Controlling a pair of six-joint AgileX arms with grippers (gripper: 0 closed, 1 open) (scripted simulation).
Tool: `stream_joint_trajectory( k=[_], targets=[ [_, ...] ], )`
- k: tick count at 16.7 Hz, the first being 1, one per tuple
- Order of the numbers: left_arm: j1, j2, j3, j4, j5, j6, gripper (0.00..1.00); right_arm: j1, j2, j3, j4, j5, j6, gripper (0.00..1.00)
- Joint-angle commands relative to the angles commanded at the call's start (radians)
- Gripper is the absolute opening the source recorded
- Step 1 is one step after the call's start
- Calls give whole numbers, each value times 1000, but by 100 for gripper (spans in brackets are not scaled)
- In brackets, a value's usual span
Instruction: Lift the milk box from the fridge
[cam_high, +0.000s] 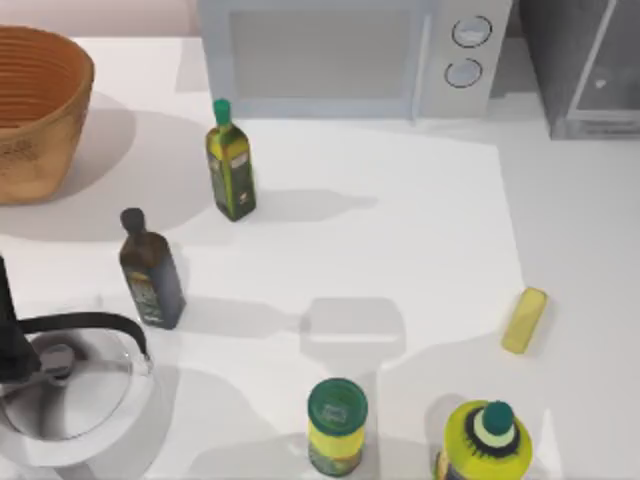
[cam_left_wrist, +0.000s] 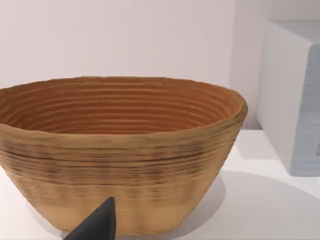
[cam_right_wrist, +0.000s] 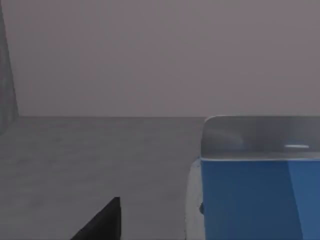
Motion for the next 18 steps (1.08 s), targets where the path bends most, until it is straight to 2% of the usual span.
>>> stream_joint_trajectory(
  k=[11, 18],
  targets=[
    [0, 0, 0, 0, 0, 0, 100, 0, 0, 0, 0, 0, 0, 2],
    [0, 0, 0, 0, 0, 0, 100, 0, 0, 0, 0, 0, 0, 0]
  ],
)
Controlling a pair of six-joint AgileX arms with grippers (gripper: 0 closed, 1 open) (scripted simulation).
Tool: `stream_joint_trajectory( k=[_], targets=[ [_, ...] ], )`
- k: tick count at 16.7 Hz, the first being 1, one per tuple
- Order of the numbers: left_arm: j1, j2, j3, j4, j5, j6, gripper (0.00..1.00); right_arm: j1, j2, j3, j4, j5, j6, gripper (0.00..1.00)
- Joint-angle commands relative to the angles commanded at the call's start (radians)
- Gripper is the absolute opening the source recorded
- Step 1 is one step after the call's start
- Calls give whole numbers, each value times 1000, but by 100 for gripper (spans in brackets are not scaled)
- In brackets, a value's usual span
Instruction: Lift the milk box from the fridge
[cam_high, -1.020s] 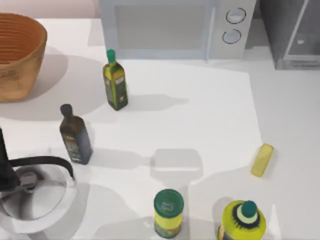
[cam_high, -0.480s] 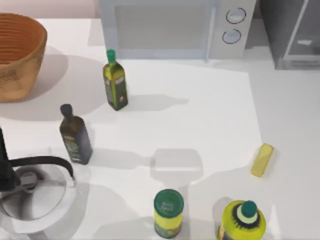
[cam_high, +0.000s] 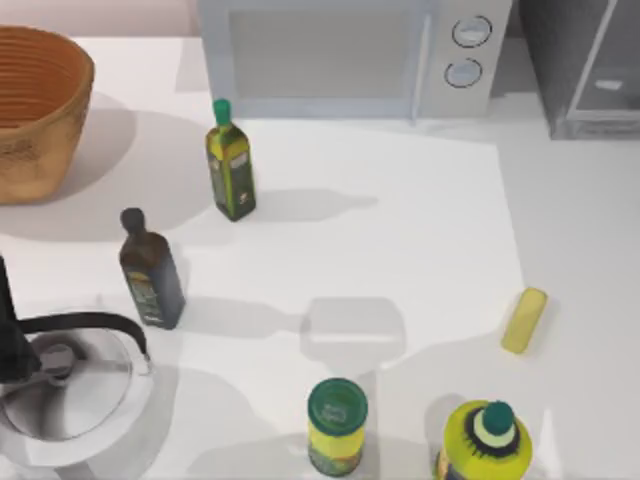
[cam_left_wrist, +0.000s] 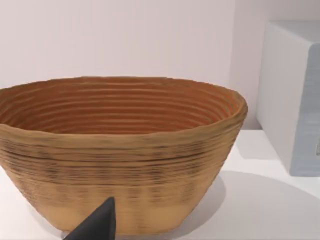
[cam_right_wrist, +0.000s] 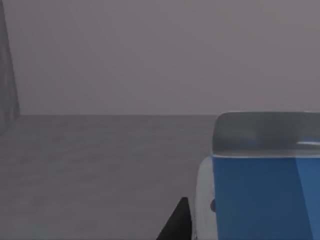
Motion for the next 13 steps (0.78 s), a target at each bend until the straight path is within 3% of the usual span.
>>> stream_joint_trajectory(
  k=[13],
  targets=[
    [0, 0, 0, 0, 0, 0, 100, -3, -138, -3, -135, -2, 4, 0]
  ],
)
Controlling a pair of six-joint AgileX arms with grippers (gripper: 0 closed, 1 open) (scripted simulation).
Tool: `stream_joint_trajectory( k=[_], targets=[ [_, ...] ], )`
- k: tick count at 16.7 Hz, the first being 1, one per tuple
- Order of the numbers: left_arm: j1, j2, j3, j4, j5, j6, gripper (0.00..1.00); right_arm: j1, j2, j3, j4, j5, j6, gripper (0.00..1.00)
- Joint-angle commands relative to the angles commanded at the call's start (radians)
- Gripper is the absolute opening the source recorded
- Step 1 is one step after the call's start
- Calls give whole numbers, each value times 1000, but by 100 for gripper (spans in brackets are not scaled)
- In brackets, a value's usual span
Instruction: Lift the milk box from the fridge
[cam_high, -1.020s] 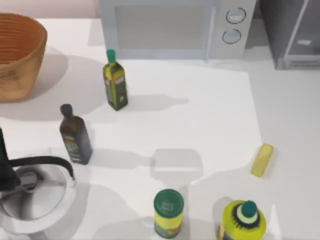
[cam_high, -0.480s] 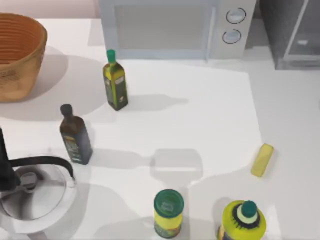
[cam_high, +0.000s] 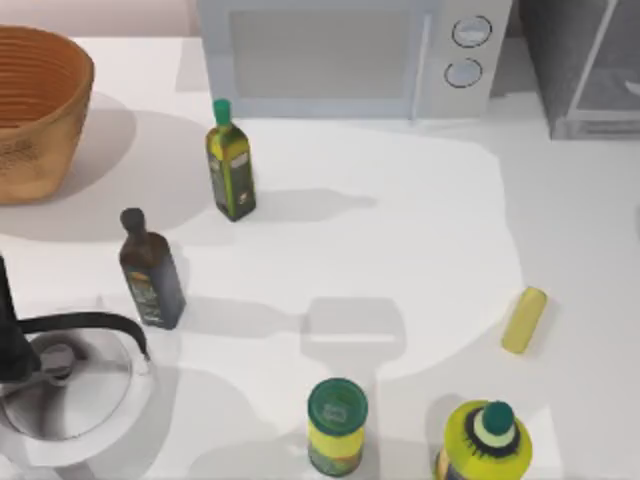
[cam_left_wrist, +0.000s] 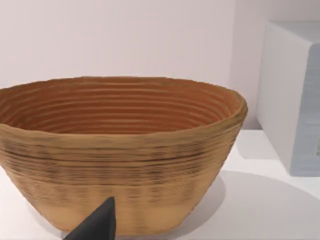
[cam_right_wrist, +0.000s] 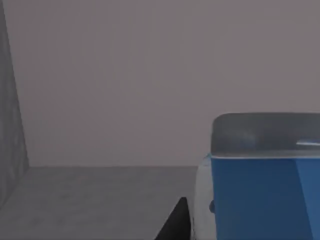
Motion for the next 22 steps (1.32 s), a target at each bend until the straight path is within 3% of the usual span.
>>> stream_joint_trajectory(
  k=[4, 12, 22],
  targets=[
    [0, 0, 0, 0, 0, 0, 100, -9, -55, -69, 53, -15, 1, 0],
    [0, 0, 0, 0, 0, 0, 100, -42, -229, -451, 217, -49, 2, 0],
    [0, 0, 0, 0, 0, 0, 100, -31, -333, -502, 180, -42, -2, 0]
  ],
)
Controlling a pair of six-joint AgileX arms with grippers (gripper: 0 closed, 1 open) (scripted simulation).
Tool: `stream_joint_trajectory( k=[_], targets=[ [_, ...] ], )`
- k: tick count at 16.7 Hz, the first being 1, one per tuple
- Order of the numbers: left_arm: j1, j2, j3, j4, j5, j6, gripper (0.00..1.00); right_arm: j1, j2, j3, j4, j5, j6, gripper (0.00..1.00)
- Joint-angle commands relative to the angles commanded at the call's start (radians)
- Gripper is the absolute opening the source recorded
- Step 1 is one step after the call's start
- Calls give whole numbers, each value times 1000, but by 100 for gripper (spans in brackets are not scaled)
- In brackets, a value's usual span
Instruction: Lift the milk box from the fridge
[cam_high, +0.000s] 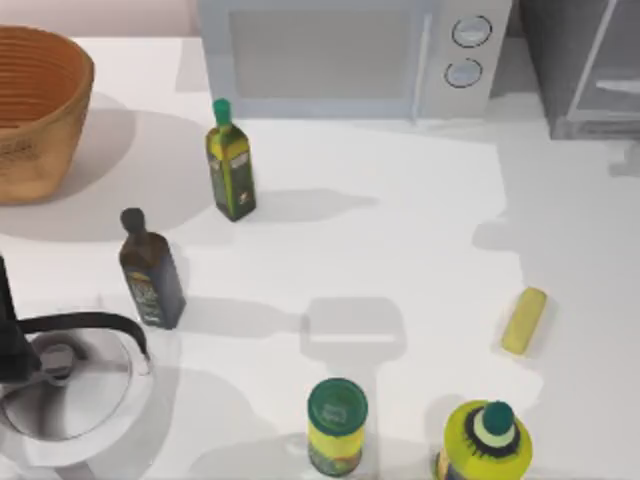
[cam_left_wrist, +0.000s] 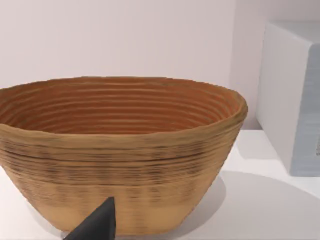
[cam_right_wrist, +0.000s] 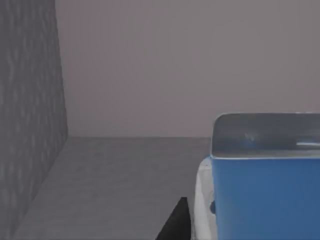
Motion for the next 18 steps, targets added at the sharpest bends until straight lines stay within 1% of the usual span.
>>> stream_joint_trajectory(
  k=[3, 6, 15, 18],
  targets=[
    [0, 0, 0, 0, 0, 0, 100, 22, -168, -63, -98, 20, -6, 0],
    [0, 0, 0, 0, 0, 0, 100, 50, -420, -163, -245, 47, -10, 0],
    [0, 0, 0, 0, 0, 0, 100, 162, -1422, -580, -840, 145, -4, 0],
    [0, 0, 0, 0, 0, 0, 100, 197, -1697, -689, -1005, 176, -5, 0]
  ],
)
